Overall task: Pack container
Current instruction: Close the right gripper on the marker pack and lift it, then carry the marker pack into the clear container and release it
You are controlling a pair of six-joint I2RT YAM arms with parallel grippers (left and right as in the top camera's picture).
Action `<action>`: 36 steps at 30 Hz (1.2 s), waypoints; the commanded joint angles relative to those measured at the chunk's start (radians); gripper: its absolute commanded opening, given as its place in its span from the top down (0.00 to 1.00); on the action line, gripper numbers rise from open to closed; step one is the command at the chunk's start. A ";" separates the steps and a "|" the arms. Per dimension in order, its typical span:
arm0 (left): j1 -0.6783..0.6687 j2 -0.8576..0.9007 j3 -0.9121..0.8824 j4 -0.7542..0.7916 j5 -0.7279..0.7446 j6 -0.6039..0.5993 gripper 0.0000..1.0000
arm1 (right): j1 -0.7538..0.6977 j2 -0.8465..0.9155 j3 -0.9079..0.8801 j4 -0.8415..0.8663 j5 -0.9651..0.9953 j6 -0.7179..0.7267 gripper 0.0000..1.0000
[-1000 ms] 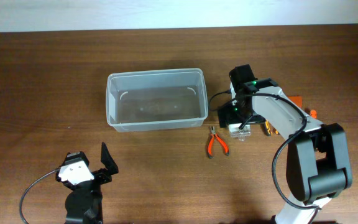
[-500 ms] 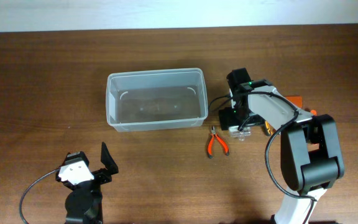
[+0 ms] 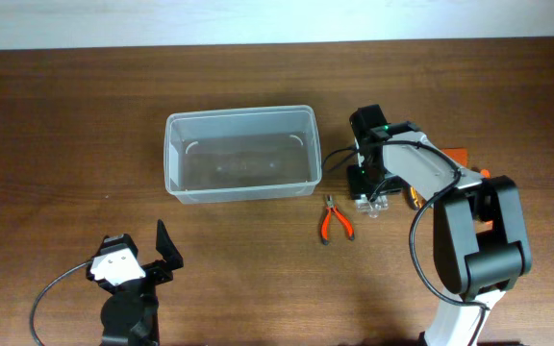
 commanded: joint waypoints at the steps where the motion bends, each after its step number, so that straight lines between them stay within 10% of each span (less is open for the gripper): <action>1: -0.003 -0.005 -0.003 -0.002 -0.004 0.009 0.01 | 0.003 0.002 0.048 -0.021 0.068 -0.014 0.60; 21: -0.003 -0.005 -0.003 -0.002 -0.003 0.009 0.01 | 0.008 -0.027 0.849 -0.275 -0.150 -0.264 0.55; 36: -0.003 -0.005 -0.003 -0.002 -0.003 0.009 0.01 | 0.296 -0.007 0.857 -0.306 -0.293 -0.830 0.47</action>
